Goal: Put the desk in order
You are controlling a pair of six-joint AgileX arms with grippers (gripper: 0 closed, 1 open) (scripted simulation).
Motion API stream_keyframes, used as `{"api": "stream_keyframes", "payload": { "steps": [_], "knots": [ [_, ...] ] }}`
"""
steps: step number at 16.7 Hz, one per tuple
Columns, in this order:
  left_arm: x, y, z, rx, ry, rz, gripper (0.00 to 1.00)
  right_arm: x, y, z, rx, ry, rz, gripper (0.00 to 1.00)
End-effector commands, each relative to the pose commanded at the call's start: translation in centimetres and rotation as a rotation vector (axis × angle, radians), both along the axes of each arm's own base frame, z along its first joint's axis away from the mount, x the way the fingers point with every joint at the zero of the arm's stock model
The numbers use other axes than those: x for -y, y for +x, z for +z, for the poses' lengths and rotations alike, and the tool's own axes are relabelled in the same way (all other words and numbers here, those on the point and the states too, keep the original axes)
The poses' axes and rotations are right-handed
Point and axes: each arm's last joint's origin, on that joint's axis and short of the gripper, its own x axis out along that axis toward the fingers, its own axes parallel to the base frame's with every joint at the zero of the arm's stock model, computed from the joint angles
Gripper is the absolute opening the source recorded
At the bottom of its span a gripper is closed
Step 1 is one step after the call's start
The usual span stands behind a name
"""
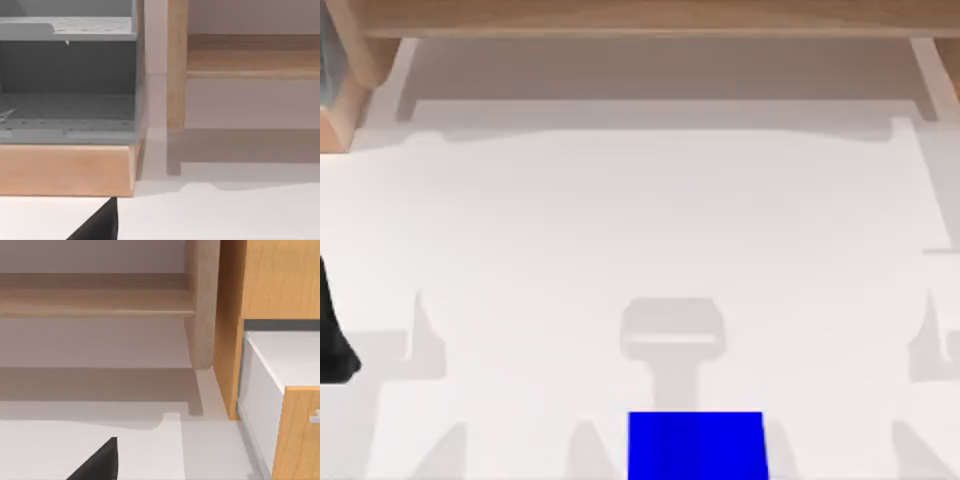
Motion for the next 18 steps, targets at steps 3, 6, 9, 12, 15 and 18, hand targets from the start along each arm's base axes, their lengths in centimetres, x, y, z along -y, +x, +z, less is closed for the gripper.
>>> {"api": "stream_keyframes", "payload": {
  "steps": [3,6,9,12,15,18],
  "knots": [
    [0.0,0.0,0.0,0.000,0.000,0.000,1.00,0.0,0.0,0.2,-0.006,-0.003,-0.001,1.00],
    [0.0,0.0,0.0,0.000,0.000,0.000,1.00,0.1,0.1,2.0,-0.057,-0.031,-0.009,1.00],
    [0.0,0.0,0.0,0.000,0.000,0.000,1.00,0.3,0.8,5.8,-0.153,-0.082,-0.027,1.00],
    [0.0,0.0,0.0,0.000,0.000,0.000,1.00,0.8,3.0,10.6,-0.285,-0.144,-0.049,1.00],
    [0.0,0.0,0.0,0.000,0.000,0.000,1.00,2.0,7.2,15.2,-0.459,-0.207,-0.074,1.00],
    [0.0,0.0,0.0,0.000,0.000,0.000,1.00,4.2,13.4,18.1,-0.669,-0.257,-0.088,1.00]
  ]
}}
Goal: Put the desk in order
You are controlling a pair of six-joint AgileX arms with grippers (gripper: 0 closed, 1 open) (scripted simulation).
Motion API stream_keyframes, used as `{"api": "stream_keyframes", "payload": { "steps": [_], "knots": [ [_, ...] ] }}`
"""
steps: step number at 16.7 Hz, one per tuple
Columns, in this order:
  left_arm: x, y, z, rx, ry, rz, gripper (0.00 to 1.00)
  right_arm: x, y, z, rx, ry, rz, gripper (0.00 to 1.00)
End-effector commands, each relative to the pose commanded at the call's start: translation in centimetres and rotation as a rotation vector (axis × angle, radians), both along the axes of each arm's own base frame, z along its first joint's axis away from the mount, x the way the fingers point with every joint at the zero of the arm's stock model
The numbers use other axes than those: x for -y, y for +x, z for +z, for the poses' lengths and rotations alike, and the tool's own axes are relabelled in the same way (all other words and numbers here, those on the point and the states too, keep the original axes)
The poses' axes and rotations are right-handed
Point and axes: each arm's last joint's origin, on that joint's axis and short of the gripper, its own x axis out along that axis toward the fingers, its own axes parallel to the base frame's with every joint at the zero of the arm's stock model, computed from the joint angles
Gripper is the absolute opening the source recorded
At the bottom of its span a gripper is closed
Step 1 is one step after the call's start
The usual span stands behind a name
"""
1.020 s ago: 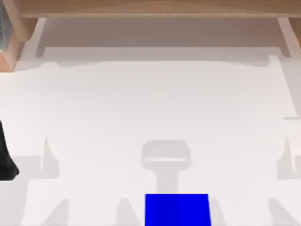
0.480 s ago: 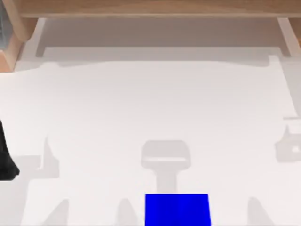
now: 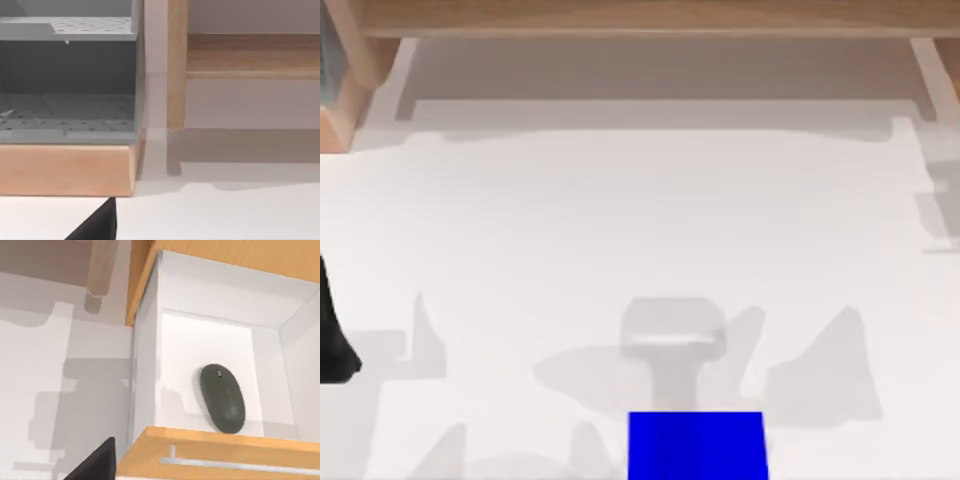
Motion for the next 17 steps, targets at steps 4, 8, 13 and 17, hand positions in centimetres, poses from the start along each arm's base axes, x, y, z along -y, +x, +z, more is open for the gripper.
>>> {"api": "stream_keyframes", "payload": {
  "steps": [4,8,13,17],
  "knots": [
    [0.0,0.0,0.0,0.000,0.000,0.000,1.00,4.6,9.2,-0.5,-0.301,-0.015,-0.002,1.00],
    [0.0,0.0,0.0,0.000,0.000,0.000,1.00,9.4,16.8,-5.2,-0.551,0.021,0.038,1.00],
    [0.0,0.0,0.0,0.000,0.000,0.000,1.00,13.0,22.2,-12.8,-0.745,0.093,0.115,1.00],
    [0.0,0.0,0.0,0.000,0.000,0.000,1.00,14.0,23.9,-16.9,-0.811,0.135,0.156,1.00]
  ]
}}
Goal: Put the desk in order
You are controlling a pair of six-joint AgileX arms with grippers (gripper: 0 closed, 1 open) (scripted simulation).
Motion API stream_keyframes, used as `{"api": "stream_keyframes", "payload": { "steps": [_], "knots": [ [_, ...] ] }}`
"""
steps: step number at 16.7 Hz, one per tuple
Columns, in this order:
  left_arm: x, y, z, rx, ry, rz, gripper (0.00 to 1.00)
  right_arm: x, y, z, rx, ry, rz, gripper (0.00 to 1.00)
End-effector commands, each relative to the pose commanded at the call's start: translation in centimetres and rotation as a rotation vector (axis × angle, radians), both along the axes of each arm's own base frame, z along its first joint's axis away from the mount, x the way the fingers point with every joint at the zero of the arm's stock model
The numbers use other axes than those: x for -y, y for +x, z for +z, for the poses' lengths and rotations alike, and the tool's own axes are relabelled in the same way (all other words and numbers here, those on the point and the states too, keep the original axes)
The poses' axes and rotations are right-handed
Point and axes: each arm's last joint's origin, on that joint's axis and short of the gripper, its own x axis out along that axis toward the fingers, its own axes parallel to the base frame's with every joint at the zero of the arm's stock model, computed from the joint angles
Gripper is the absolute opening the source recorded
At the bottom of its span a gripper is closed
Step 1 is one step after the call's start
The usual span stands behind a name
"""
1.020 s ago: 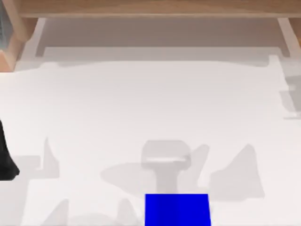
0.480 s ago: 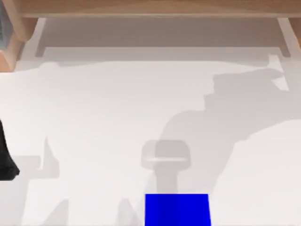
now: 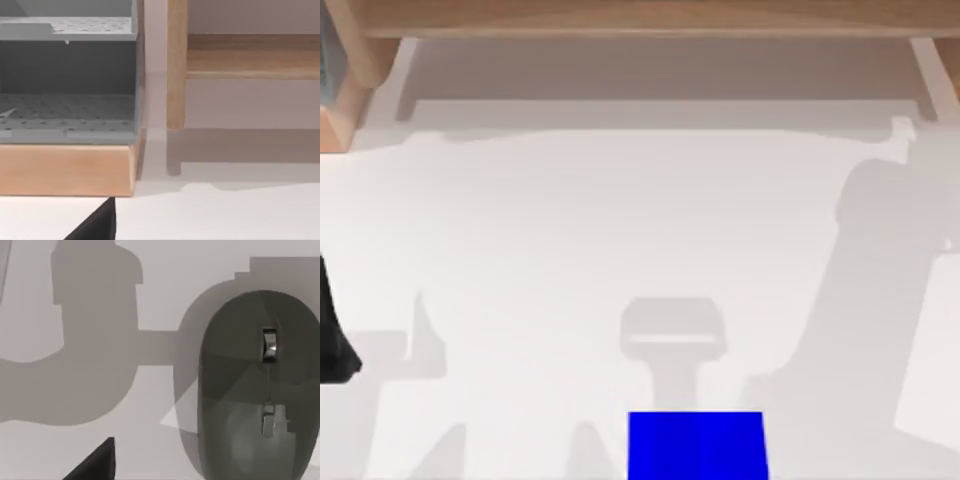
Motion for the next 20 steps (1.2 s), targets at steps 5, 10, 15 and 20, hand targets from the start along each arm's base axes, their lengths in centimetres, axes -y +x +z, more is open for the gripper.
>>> {"api": "stream_keyframes", "payload": {
  "steps": [5,10,15,20],
  "knots": [
    [0.0,0.0,0.0,0.000,0.000,0.000,1.00,0.2,0.2,-0.6,-0.008,0.007,0.002,1.00],
    [0.0,0.0,0.0,0.000,0.000,0.000,1.00,-0.1,0.3,-1.0,-0.011,0.008,0.005,1.00],
    [0.0,0.0,0.0,0.000,0.000,0.000,1.00,0.0,0.3,-1.6,-0.008,0.007,0.002,1.00],
    [0.0,0.0,0.0,0.000,0.000,0.000,1.00,0.0,0.3,-2.4,-0.003,0.005,0.003,1.00]
  ]
}}
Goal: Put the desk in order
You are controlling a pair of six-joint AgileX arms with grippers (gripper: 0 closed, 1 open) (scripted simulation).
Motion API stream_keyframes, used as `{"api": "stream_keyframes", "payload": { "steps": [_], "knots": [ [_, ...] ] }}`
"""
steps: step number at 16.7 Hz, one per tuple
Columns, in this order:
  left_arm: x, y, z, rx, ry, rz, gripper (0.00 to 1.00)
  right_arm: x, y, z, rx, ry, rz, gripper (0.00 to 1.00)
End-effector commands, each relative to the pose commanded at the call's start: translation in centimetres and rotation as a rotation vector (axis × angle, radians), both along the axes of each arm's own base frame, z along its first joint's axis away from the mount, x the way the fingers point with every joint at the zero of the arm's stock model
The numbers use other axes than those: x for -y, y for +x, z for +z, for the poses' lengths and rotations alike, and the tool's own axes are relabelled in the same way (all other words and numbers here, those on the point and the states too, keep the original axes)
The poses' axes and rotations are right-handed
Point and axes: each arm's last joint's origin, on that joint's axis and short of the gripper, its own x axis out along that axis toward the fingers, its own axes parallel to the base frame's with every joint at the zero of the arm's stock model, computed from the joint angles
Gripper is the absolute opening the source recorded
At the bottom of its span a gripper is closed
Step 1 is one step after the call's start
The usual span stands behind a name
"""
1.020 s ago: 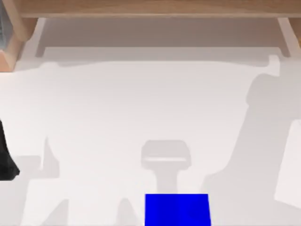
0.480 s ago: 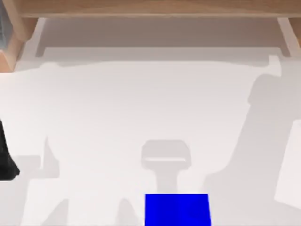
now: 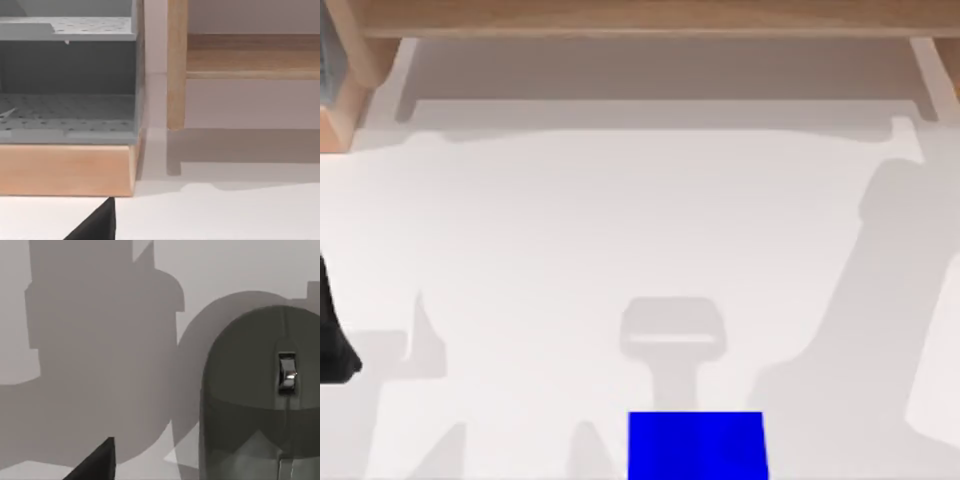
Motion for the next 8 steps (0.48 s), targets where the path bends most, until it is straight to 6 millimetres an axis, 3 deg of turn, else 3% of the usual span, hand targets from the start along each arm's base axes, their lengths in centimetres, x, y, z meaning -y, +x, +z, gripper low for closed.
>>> {"api": "stream_keyframes", "payload": {
  "steps": [8],
  "knots": [
    [0.0,0.0,0.0,0.000,0.000,0.000,1.00,0.1,0.1,-1.2,-0.005,0.002,-0.001,1.00]
  ]
}}
